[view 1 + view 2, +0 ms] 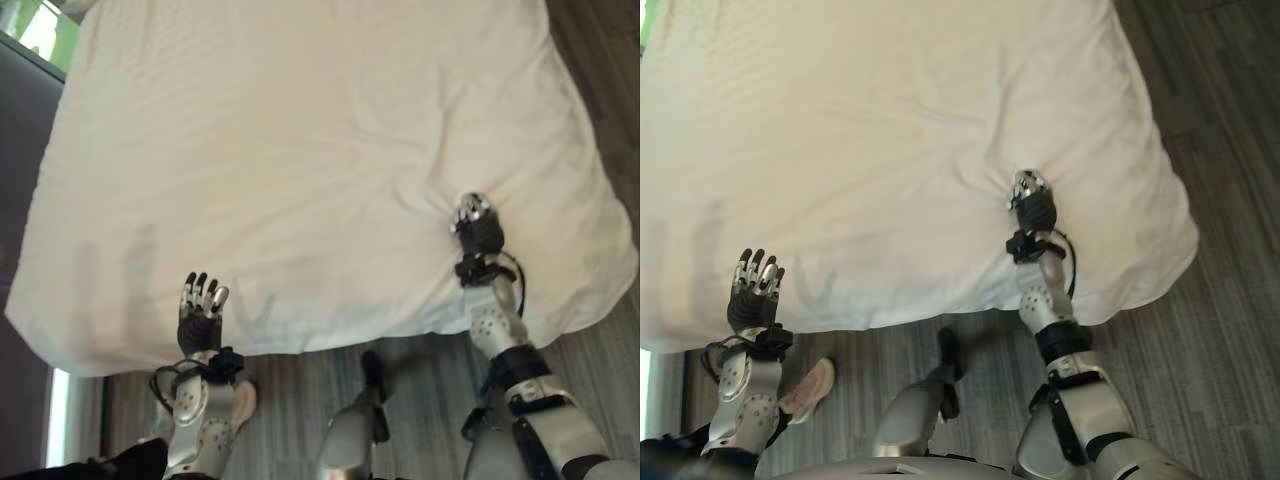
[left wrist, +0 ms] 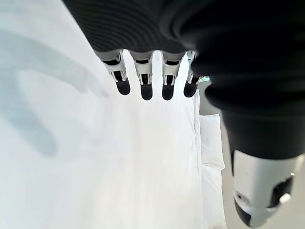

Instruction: Making the bed.

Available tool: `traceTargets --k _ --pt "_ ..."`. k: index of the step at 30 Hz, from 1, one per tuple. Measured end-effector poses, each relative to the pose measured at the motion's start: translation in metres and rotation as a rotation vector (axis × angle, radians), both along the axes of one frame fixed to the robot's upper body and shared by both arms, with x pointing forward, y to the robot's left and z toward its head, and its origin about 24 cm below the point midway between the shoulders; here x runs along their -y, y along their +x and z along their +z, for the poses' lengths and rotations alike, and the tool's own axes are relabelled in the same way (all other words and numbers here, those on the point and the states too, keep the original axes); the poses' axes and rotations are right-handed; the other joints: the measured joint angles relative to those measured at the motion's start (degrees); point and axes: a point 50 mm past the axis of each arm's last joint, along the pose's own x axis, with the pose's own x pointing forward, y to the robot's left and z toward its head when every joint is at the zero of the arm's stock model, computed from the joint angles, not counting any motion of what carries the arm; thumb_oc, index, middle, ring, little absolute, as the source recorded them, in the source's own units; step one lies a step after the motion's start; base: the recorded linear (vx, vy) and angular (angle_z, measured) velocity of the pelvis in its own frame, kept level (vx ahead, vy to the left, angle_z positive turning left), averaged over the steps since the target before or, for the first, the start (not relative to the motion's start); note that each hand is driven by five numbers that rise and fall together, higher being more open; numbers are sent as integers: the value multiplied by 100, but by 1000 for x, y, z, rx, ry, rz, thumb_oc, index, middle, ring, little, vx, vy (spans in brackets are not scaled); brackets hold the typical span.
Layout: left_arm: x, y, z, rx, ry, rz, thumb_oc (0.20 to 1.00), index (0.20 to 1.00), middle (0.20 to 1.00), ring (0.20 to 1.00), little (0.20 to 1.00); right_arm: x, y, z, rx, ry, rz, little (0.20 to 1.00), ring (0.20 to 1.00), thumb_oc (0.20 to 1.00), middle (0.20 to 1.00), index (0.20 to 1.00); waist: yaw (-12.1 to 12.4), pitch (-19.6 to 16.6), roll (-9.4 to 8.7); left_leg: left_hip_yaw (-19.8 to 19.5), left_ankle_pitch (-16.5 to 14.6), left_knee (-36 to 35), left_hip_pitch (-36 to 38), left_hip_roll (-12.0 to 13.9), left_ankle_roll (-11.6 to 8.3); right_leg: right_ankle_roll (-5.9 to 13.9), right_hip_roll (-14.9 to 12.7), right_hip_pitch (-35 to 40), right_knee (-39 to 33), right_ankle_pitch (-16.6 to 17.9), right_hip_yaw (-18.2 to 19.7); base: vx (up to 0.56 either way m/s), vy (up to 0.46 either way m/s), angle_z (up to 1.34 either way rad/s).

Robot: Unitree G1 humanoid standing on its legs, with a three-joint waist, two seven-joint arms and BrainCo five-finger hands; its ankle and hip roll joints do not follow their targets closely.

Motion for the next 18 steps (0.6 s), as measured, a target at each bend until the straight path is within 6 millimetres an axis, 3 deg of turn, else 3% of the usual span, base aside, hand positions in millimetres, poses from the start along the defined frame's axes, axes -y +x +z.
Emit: traceTargets --k 4,7,8,9,11,12,13,14,15,17,18 --pt "-3 3 25 88 68 -37 1000 1000 1000 1000 1000 15 -6 24 90 -134 24 200 200 200 200 200 -159 72 67 232 37 25 -48 -108 15 51 -54 -241 28 65 281 50 71 -18" --pt "0 4 46 163 136 -31 1000 1000 1000 1000 1000 63 -34 31 165 -72 -134 200 200 200 200 200 -192 161 -79 454 -45 27 197 -179 18 94 -24 -220 -7 93 622 27 25 -48" --pt "-6 3 49 170 165 -5 1000 1000 1000 1000 1000 114 -47 28 144 -24 -372 200 200 200 200 200 -450 250 -285 590 -90 27 365 -169 -25 105 -13 -179 -12 89 778 66 34 -55" --pt "-8 3 51 173 173 9 1000 1000 1000 1000 1000 143 -56 20 79 -34 -484 200 200 200 200 200 -543 293 -350 646 -122 27 433 -171 -55 110 14 -161 -12 85 841 161 91 -53" --pt "-14 4 55 185 174 42 1000 1000 1000 1000 1000 196 -88 7 1 -1 -707 200 200 200 200 200 -769 420 -591 679 -166 41 612 -147 -108 82 133 -174 -3 106 1033 180 145 -51" --pt "-17 3 57 190 172 55 1000 1000 1000 1000 1000 203 -95 5 5 33 -742 200 200 200 200 200 -769 445 -656 628 -201 42 678 -153 -96 34 165 -191 28 140 1188 128 125 -145" --pt "-29 -2 53 166 170 105 1000 1000 1000 1000 1000 218 -112 -4 9 128 -845 492 492 492 492 492 -714 478 -1038 267 -302 65 1054 -172 47 -18 288 -270 116 154 1767 124 120 -183" --pt "-34 -5 51 157 166 128 1000 1000 1000 1000 1000 221 -117 -6 -1 116 -856 1000 1000 1000 1000 1000 -710 476 -1230 -77 -450 131 1283 -186 206 -24 331 -271 210 124 2124 31 56 -238" --pt "-37 -7 46 135 166 136 1000 1000 1000 1000 1000 223 -126 -11 -27 65 -863 1000 1000 1000 1000 1000 -831 395 -1417 -655 -757 239 1520 -275 44 42 364 -155 204 29 2511 -23 57 -159" --pt "-33 0 58 186 179 118 1000 1000 1000 1000 1000 229 -143 -13 -62 -54 -885 1000 1000 1000 1000 1000 -945 325 -1509 -1220 -1149 257 1772 -403 -191 130 483 -70 233 63 2855 -45 105 -119" --pt "-31 -1 67 217 195 112 1000 1000 1000 1000 1000 226 -148 -14 -83 -129 -876 1000 1000 1000 1000 1000 -1017 300 -1520 -1278 -1281 246 1887 -361 -147 147 530 6 222 77 2893 -116 204 -88"
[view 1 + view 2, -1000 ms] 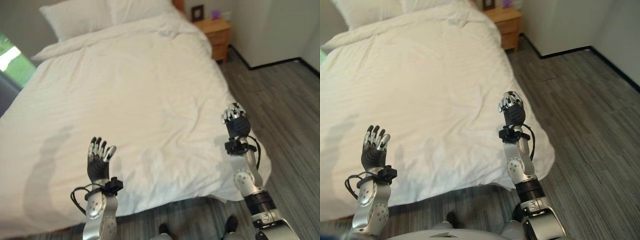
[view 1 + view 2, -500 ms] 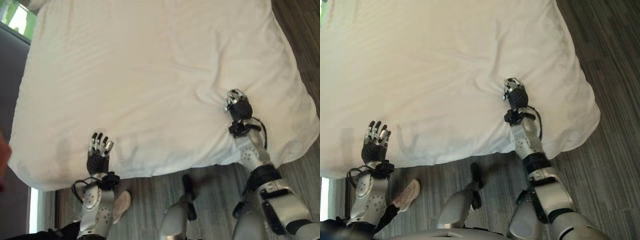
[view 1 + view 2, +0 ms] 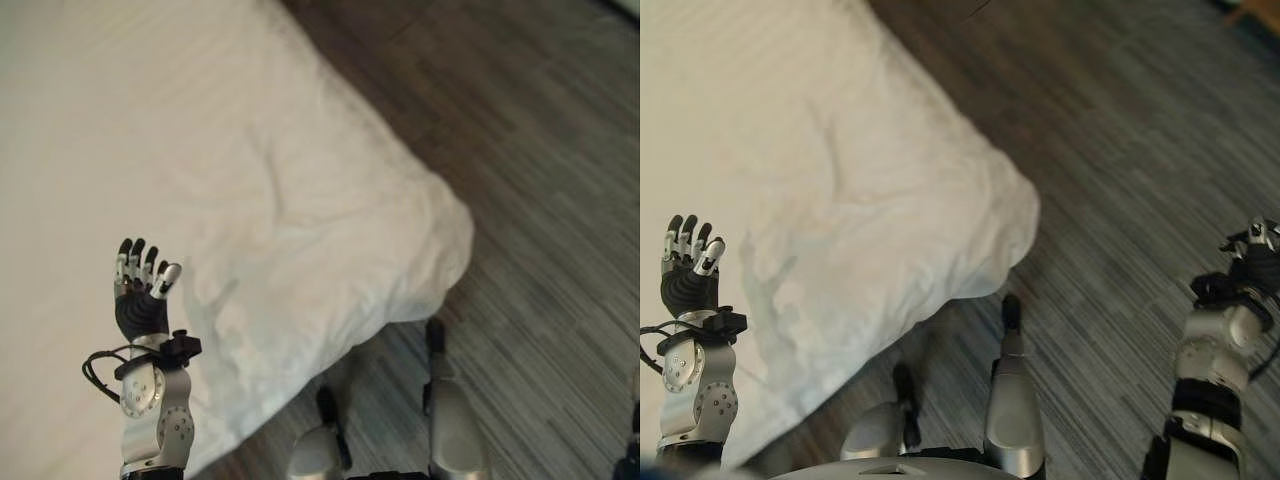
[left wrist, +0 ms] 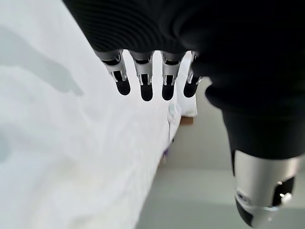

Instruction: Making the bed.

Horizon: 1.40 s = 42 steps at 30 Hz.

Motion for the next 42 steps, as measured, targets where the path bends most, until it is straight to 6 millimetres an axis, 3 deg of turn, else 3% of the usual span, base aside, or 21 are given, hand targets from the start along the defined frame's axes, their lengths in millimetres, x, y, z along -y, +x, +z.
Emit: traceTargets --k 2,6,8,9,11,14,15,17,19,22,26,27,28,29,30,34,35,37,39,40,42 --pt "17 2 41 145 129 -62 1000 1000 1000 1000 1000 -17 -20 -27 -196 -109 27 1000 1000 1000 1000 1000 -282 -260 -299 182 -257 -104 339 -97 39 28 35 -21 86 193 55 -145 131 -54" --pt "40 5 54 182 238 -145 1000 1000 1000 1000 1000 -69 -29 -81 -494 -195 247 1000 1000 1000 1000 1000 -428 -836 -694 691 -364 -71 662 -454 211 130 -217 6 6 2 -219 -176 6 -68" --pt "55 14 67 230 284 -193 1000 1000 1000 1000 1000 -97 -27 -94 -558 -234 352 1000 1000 1000 1000 1000 -408 -869 -782 982 -429 202 674 -566 310 -106 -297 -11 37 -312 -327 -293 -71 -82" --pt "68 19 69 243 306 -242 1000 1000 1000 1000 1000 -118 -19 -102 -593 -271 456 1000 1000 1000 1000 1000 -299 -882 -611 1224 -425 309 631 -364 359 44 -363 -76 213 -999 -1001 -255 -146 -106" --pt "99 29 70 263 286 -348 1000 1000 1000 1000 1000 -125 -14 -102 -619 -320 496 1000 1000 1000 1000 1000 -325 -911 -171 1478 -476 275 715 13 396 -131 -600 -424 1625 -1021 -2043 -200 -195 -87" --pt "106 30 63 225 310 -367 1000 1000 1000 1000 1000 -126 -14 -100 -636 -379 507 1000 1000 1000 1000 1000 -330 -1126 -241 1625 -485 288 860 68 370 -95 -970 -224 2811 -1405 -1940 -25 -192 -55" --pt "96 25 56 183 326 -338 1000 1000 1000 1000 1000 -130 -11 -99 -627 -384 519 1000 1000 1000 1000 1000 -246 -1296 -409 1766 -478 355 968 -30 302 -28 -947 115 2282 -1481 -1977 101 -309 -140" --pt "79 14 23 34 273 -265 1000 1000 1000 1000 1000 -142 11 -84 -559 -434 559 1000 1000 1000 1000 1000 -76 -1254 -133 2103 -437 1368 693 439 178 -583 -298 31 1671 -1277 -2020 154 -286 -210" --pt "72 3 -8 -96 231 -241 1000 1000 1000 1000 1000 -143 15 -77 -532 -457 565 1000 1000 1000 1000 1000 237 -1400 135 2455 -356 1557 800 653 252 -752 -381 91 1605 -1433 -2915 200 -312 -206" --pt "66 1 -50 -281 177 -230 1000 1000 1000 1000 1000 -138 0 -83 -552 -423 555 1000 1000 1000 1000 1000 -10 -1403 104 2130 17 1166 798 823 -143 -573 -138 27 1659 -1428 -3155 260 -323 -58" --pt "60 -21 -85 -448 118 -211 1000 1000 1000 1000 1000 -146 -8 -96 -584 -367 596 1000 1000 1000 1000 1000 320 -1298 -33 1652 383 3248 132 1473 -93 -785 332 90 1720 -1686 -3009 268 -387 -104" --pt "59 -28 -91 -468 79 -203 1000 1000 1000 1000 1000 -148 -9 -99 -592 -363 610 1000 1000 1000 1000 1000 424 -1307 -86 1179 954 3699 -212 1390 145 -757 556 217 1332 -1713 -2980 262 -143 -136" --pt "76 -24 -91 -429 -15 -243 1000 1000 1000 1000 1000 -144 -8 -86 -554 -402 597 1000 1000 1000 1000 1000 887 -1168 -205 152 1183 4626 -1183 1074 -35 -924 298 -52 2224 -2022 -2354 321 -34 -94" --pt "82 -27 -93 -436 -32 -268 1000 1000 1000 1000 1000 -140 -9 -79 -543 -430 590 1000 1000 1000 1000 1000 849 -1154 -308 -52 910 4895 -1604 846 -182 -1052 -81 -7 2891 -2343 -2088 331 -49 -69" --pt "89 -29 -96 -437 -60 -284 1000 1000 1000 1000 1000 -139 -1 -73 -529 -455 592 1000 1000 1000 1000 1000 904 -947 -295 -233 405 4964 -1944 673 -278 -792 21 129 2829 -2573 -1804 450 50 -55" --pt "77 -37 -95 -442 -38 -255 1000 1000 1000 1000 1000 -160 14 -66 -473 -491 664 1000 1000 1000 1000 1000 1408 -911 -32 1694 440 2225 -3161 326 265 -736 611 1191 1014 -2101 -2006 658 172 -56" --pt "69 -37 -93 -442 -28 -228 1000 1000 1000 1000 1000 -170 12 -72 -477 -479 704 1000 1000 1000 1000 1000 1696 -941 -15 1784 584 851 -3192 154 438 -763 834 1505 829 -2106 -1931 845 238 -64" --pt "66 -37 -93 -440 -28 -212 1000 1000 1000 1000 1000 -171 11 -74 -483 -465 699 1000 1000 1000 1000 1000 1799 -974 -6 1797 640 115 -3288 153 515 -699 987 1785 766 -2354 -1948 616 201 -46" --pt "65 -34 -90 -429 -28 -207 1000 1000 1000 1000 1000 -169 9 -76 -494 -465 694 1000 1000 1000 1000 1000 1855 -964 -83 1898 718 22 -3307 177 645 -710 985 2027 855 -2484 -1950 598 216 -8" --pt "66 -33 -89 -426 -26 -209 1000 1000 1000 1000 1000 -167 5 -77 -501 -461 690 1000 1000 1000 1000 1000 1871 -1020 -207 1999 761 280 -3270 189 715 -415 967 2339 691 -2692 -1946 428 139 -3" --pt "59 -44 -96 -474 -16 -185 1000 1000 1000 1000 1000 -176 -2 -85 -524 -454 711 1000 1000 1000 1000 1000 1918 -1626 -737 2150 873 864 -3076 71 960 -187 634 2731 661 -2969 -1807 588 225 -19"
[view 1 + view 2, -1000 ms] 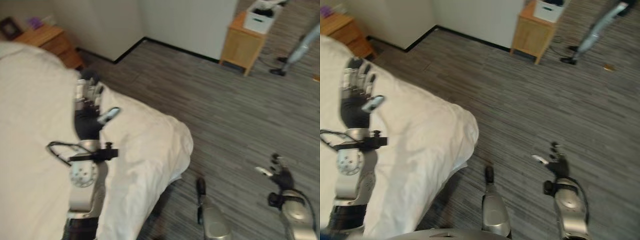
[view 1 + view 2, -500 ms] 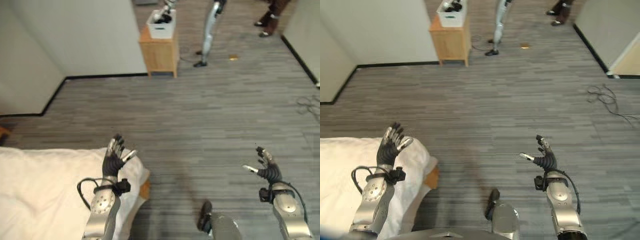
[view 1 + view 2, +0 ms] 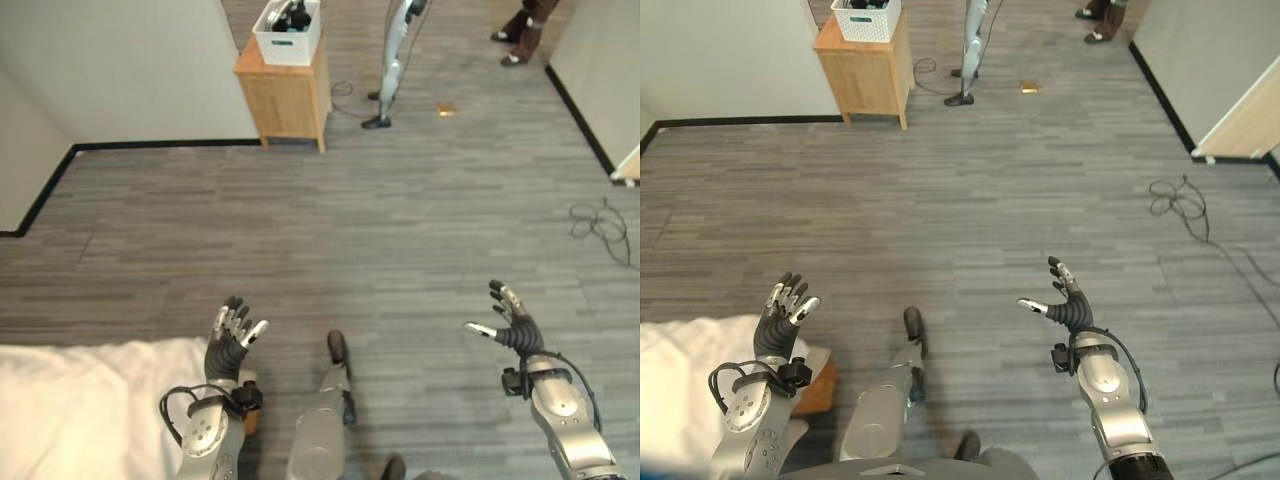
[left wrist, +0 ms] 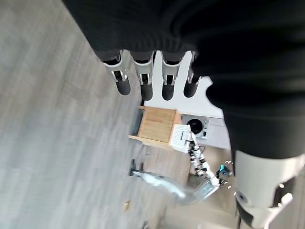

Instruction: Making the bed.

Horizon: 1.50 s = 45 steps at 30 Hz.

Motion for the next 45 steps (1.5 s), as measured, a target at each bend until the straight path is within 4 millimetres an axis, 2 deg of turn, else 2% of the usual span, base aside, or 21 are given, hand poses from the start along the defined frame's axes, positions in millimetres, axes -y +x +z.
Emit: traceTargets --k 2,4,6,7,9,12,15,18,19,20,22,24,26,27,28,31,34,36,39,42,45 --pt "2 9 1 1 8 -11 1000 1000 1000 1000 1000 -7 3 -8 -31 -5 20 1000 1000 1000 1000 1000 46 20 -125 -142 615 10 346 -265 513 268 -363 -218 1192 -111 168 493 273 -22" --pt "4 18 8 15 55 -53 1000 1000 1000 1000 1000 -25 0 -9 -41 -19 106 1000 1000 1000 1000 1000 -247 101 -4 -541 442 -205 895 -596 786 185 -1052 -1225 3988 634 111 609 259 57" --pt "1 29 20 62 105 -52 1000 1000 1000 1000 1000 -36 9 6 21 -12 157 1000 1000 1000 1000 1000 -344 172 105 -746 133 -340 1397 -744 830 342 -1358 -1725 4516 709 358 715 143 78" --pt "1 36 30 106 118 -39 1000 1000 1000 1000 1000 -41 16 23 96 -15 184 1000 1000 1000 1000 1000 -527 312 393 -1072 42 -490 1714 -737 825 299 -1409 -2041 4450 641 199 639 -7 92" --pt "1 39 40 155 133 -45 1000 1000 1000 1000 1000 -45 21 36 159 -18 213 1000 1000 1000 1000 1000 -661 400 502 -1391 86 -719 2039 -825 750 321 -1514 -2474 4040 662 157 537 -116 137" --pt "4 41 36 159 90 -5 1000 1000 1000 1000 1000 -52 23 38 163 -19 259 1000 1000 1000 1000 1000 -959 520 647 -2471 -47 -855 2267 -787 572 354 -702 -2611 1220 775 485 547 -154 202" --pt "2 36 20 90 73 24 1000 1000 1000 1000 1000 -49 24 30 127 -15 243 1000 1000 1000 1000 1000 -1029 624 511 -3377 -359 -827 2584 -945 360 311 -342 -2833 -424 1617 1657 412 -168 213" --pt "-12 16 17 47 142 23 1000 1000 1000 1000 1000 -60 20 18 86 33 254 1000 1000 1000 1000 1000 -746 617 -155 -3763 -937 -500 3125 -1359 -46 123 -911 -2729 -97 2022 1268 178 -142 145" --pt "-13 14 15 38 140 31 1000 1000 1000 1000 1000 -60 20 17 78 32 266 1000 1000 1000 1000 1000 -687 633 -123 -3765 -1234 -158 3126 -1366 -156 -153 -880 -2691 132 2518 1261 152 -214 156" --pt "-1 15 13 46 96 17 1000 1000 1000 1000 1000 -62 29 21 89 37 277 1000 1000 1000 1000 1000 -545 705 110 -3126 -1298 1466 2116 -1092 -537 17 -784 -2412 -54 2182 799 153 -214 162" --pt "12 24 15 75 64 -20 1000 1000 1000 1000 1000 -60 33 26 101 28 291 1000 1000 1000 1000 1000 -693 760 57 -1616 -1277 2173 1336 -452 -550 -331 -869 -1957 -333 2200 -40 194 -177 206" --pt "15 28 18 94 57 -35 1000 1000 1000 1000 1000 -58 42 36 142 22 287 1000 1000 1000 1000 1000 -706 767 66 -188 -1209 1867 1154 222 -467 -393 -760 -1581 -450 1929 -741 219 -34 173" --pt "12 27 19 91 68 -37 1000 1000 1000 1000 1000 -55 49 52 206 21 270 1000 1000 1000 1000 1000 -647 760 38 152 -1118 1331 1044 199 -384 -397 -722 -1533 -521 1860 -901 343 56 65" --pt "9 25 15 72 68 -27 1000 1000 1000 1000 1000 -56 55 60 237 14 281 1000 1000 1000 1000 1000 -632 737 269 333 -1106 1007 995 350 -415 -103 -522 -1410 -500 1755 -946 312 109 74" --pt "11 29 13 74 58 -35 1000 1000 1000 1000 1000 -49 57 68 263 -16 279 1000 1000 1000 1000 1000 -829 705 633 363 -1035 595 876 623 -444 -489 -382 -1569 456 1057 -928 232 96 82" --pt "0 22 7 30 89 -15 1000 1000 1000 1000 1000 -49 48 51 196 6 265 1000 1000 1000 1000 1000 -685 455 453 336 -372 242 1008 330 -327 -315 -607 -1405 382 918 -1005 351 206 41" --pt "-10 15 1 -17 103 13 1000 1000 1000 1000 1000 -51 47 47 178 17 261 1000 1000 1000 1000 1000 -712 408 374 232 -269 -199 1550 -96 -290 75 -841 -1031 229 889 -1200 378 288 28" --pt "-8 11 -3 -41 107 -15 1000 1000 1000 1000 1000 -54 41 42 157 -3 288 1000 1000 1000 1000 1000 -834 135 493 96 18 -689 2260 -632 281 357 -1410 -1135 1701 750 -1127 276 205 61" --pt "-11 23 6 -12 157 -29 1000 1000 1000 1000 1000 -64 42 48 185 -1 337 1000 1000 1000 1000 1000 -1136 146 505 -355 -118 -588 2313 -881 474 336 -2026 -2424 4121 1165 -22 128 39 90" --pt "-9 42 24 48 227 -92 1000 1000 1000 1000 1000 -67 44 50 195 13 337 1000 1000 1000 1000 1000 -1306 297 538 -982 -177 -657 2386 -869 534 339 -1344 -3064 3510 1121 889 249 -49 102" --pt "3 56 32 101 204 -123 1000 1000 1000 1000 1000 -56 44 50 197 -3 299 1000 1000 1000 1000 1000 -1506 434 510 -1750 -253 -717 2468 -885 410 271 -449 -2911 1467 1017 1185 245 -128 126"
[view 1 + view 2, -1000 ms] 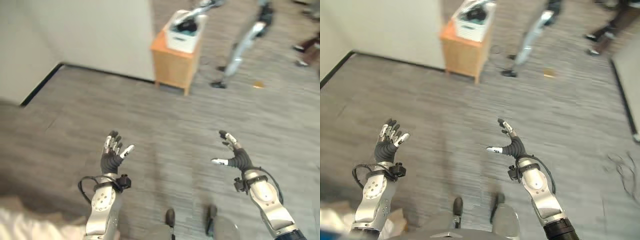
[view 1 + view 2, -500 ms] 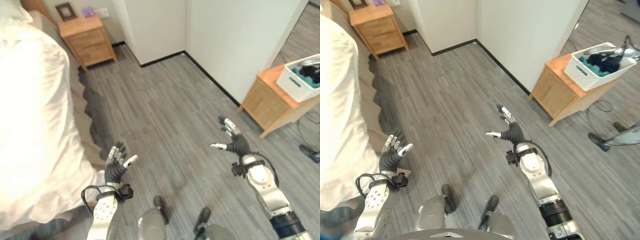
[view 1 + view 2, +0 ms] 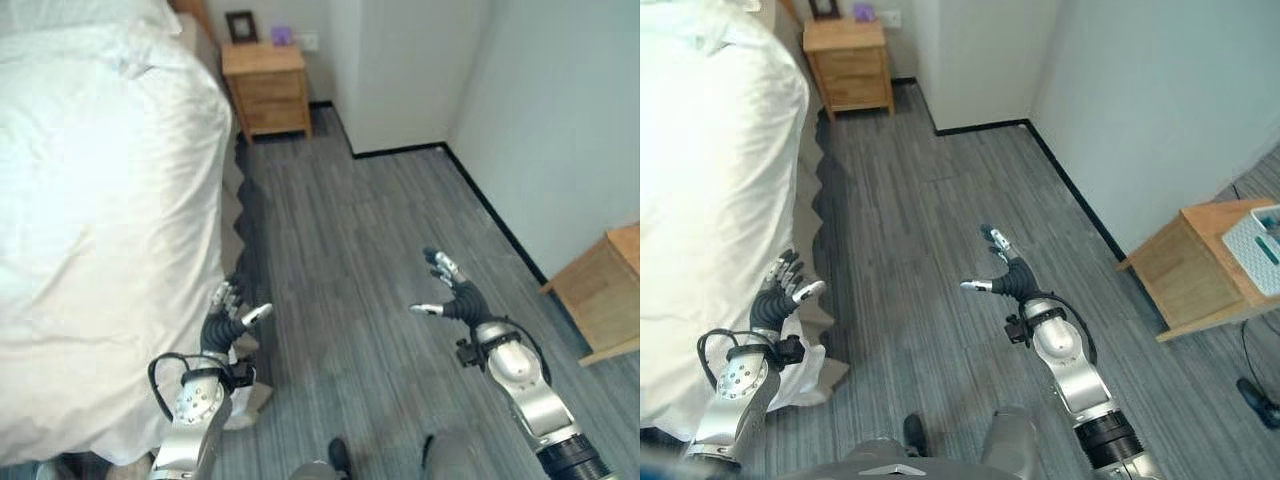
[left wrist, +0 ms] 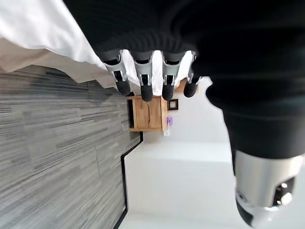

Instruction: Making the bed.

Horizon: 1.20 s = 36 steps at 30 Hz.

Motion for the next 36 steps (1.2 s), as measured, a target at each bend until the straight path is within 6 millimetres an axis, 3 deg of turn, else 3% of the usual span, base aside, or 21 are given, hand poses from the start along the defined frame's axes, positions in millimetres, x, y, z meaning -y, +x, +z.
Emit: traceTargets --k 2,4,5,6,7,8,9,11,12,15,18,19,20,23,25,28,29,31,34,35,36 --pt "1 0 -1 -7 5 -27 1000 1000 1000 1000 1000 9 -2 -2 -9 3 -41 1000 1000 1000 1000 1000 -186 37 -186 -358 2 -70 142 -223 -12 -87 235 101 -1051 479 324 174 -114 128" --pt "-7 -15 -12 -61 15 -8 1000 1000 1000 1000 1000 10 -1 -1 -1 9 -50 1000 1000 1000 1000 1000 -122 -3 -448 -347 -118 -298 510 -567 -62 -338 -52 104 -1320 1169 181 76 -68 25" --pt "-2 -10 -8 -43 0 -18 1000 1000 1000 1000 1000 14 2 -5 -23 7 -75 1000 1000 1000 1000 1000 -272 293 -451 7 -724 188 544 -126 -513 -696 357 734 -2344 1730 53 5 -113 12" --pt "5 -1 -35 -136 0 61 1000 1000 1000 1000 1000 32 -1 -31 -108 82 -242 1000 1000 1000 1000 1000 -105 289 -202 186 -778 426 471 134 -559 -782 371 778 -2217 1312 -416 73 -96 11" --pt "11 1 -72 -315 -23 142 1000 1000 1000 1000 1000 52 -7 -72 -292 113 -433 1000 1000 1000 1000 1000 94 110 11 296 -850 593 310 317 -495 -927 268 698 -1536 1348 -776 91 -105 57" --pt "15 -6 -90 -413 -14 149 1000 1000 1000 1000 1000 63 -24 -100 -429 85 -522 1000 1000 1000 1000 1000 101 24 -7 747 -764 557 181 354 -388 -966 159 729 -1650 1332 -991 119 -27 113" --pt "15 -22 -102 -482 -1 148 1000 1000 1000 1000 1000 73 -45 -124 -556 57 -585 1000 1000 1000 1000 1000 46 24 -12 1315 -692 303 359 543 -799 -1345 144 1022 -2084 1352 -1175 40 -52 113" --pt "16 -33 -102 -487 -3 141 1000 1000 1000 1000 1000 83 -46 -127 -589 28 -615 1000 1000 1000 1000 1000 353 77 -18 1043 -631 207 373 847 -1002 -1714 117 1231 -2379 1355 -1175 63 -27 61" --pt "21 -23 -85 -405 -8 118 1000 1000 1000 1000 1000 87 -34 -114 -526 25 -611 1000 1000 1000 1000 1000 456 86 -24 840 -442 211 144 1235 -1261 -1597 40 1413 -2396 1331 -1350 104 18 56" --pt "26 -8 -61 -275 -6 100 1000 1000 1000 1000 1000 93 -17 -83 -367 -17 -580 1000 1000 1000 1000 1000 484 77 47 715 -322 318 -146 1434 -1215 -1370 -37 1523 -2408 1327 -1383 122 62 14" --pt "23 5 -40 -162 33 130 1000 1000 1000 1000 1000 95 -4 -52 -192 -97 -566 1000 1000 1000 1000 1000 535 -14 305 677 -236 426 -441 1438 -1021 -585 -246 1105 -1322 915 -1324 109 145 -20" --pt "14 11 -21 -83 102 125 1000 1000 1000 1000 1000 92 -6 -55 -189 -123 -579 1000 1000 1000 1000 1000 530 -92 -132 695 -255 119 -288 994 -979 -413 -812 949 -369 362 -1364 158 196 16" --pt "8 15 -15 -59 139 140 1000 1000 1000 1000 1000 86 -2 -50 -157 -121 -574 1000 1000 1000 1000 1000 496 -16 -366 780 -249 492 -364 692 -861 -117 -1067 921 -156 334 -1234 248 256 -18" --pt "-1 14 -15 -61 168 179 1000 1000 1000 1000 1000 68 10 -26 -29 -103 -540 1000 1000 1000 1000 1000 376 148 89 1055 -306 243 -47 683 -470 474 -1354 118 1059 1125 -1126 274 90 -52" --pt "-6 18 -7 -22 164 217 1000 1000 1000 1000 1000 55 6 -15 26 -89 -486 1000 1000 1000 1000 1000 212 222 79 1054 -291 178 -123 614 -402 504 -1336 -442 1330 649 -968 426 -52 -5" --pt "-6 18 -11 -37 154 227 1000 1000 1000 1000 1000 50 -2 -13 55 -67 -475 1000 1000 1000 1000 1000 -6 269 103 923 -265 67 -173 564 -419 393 -1215 -330 -166 638 -1520 427 -213 25" --pt "-4 19 -13 -46 147 223 1000 1000 1000 1000 1000 50 -3 -14 52 -55 -482 1000 1000 1000 1000 1000 -141 307 0 864 -309 71 -204 459 -477 331 -1338 -306 -1118 760 -1869 406 -217 31" --pt "-6 18 -17 -59 129 236 1000 1000 1000 1000 1000 53 -6 -16 46 -53 -496 1000 1000 1000 1000 1000 -204 329 -58 869 -395 146 -271 389 -572 402 -1628 -481 -1443 858 -2009 697 -361 42" --pt "-6 9 -29 -111 125 224 1000 1000 1000 1000 1000 56 -15 -28 -2 -65 -494 1000 1000 1000 1000 1000 -384 382 46 842 -614 234 -119 658 -875 361 -2001 -517 -1347 909 -2085 560 -291 34" --pt "-8 4 -33 -127 126 230 1000 1000 1000 1000 1000 53 -16 -32 -20 -70 -476 1000 1000 1000 1000 1000 -419 357 43 844 -639 145 49 759 -989 365 -1940 -442 -1169 905 -1972 438 -364 -7" --pt "-5 -5 -42 -164 120 224 1000 1000 1000 1000 1000 54 -17 -37 -45 -88 -462 1000 1000 1000 1000 1000 -396 348 229 860 -605 108 372 1123 -1199 244 -1575 -214 -1026 1347 -2013 590 -514 -7"
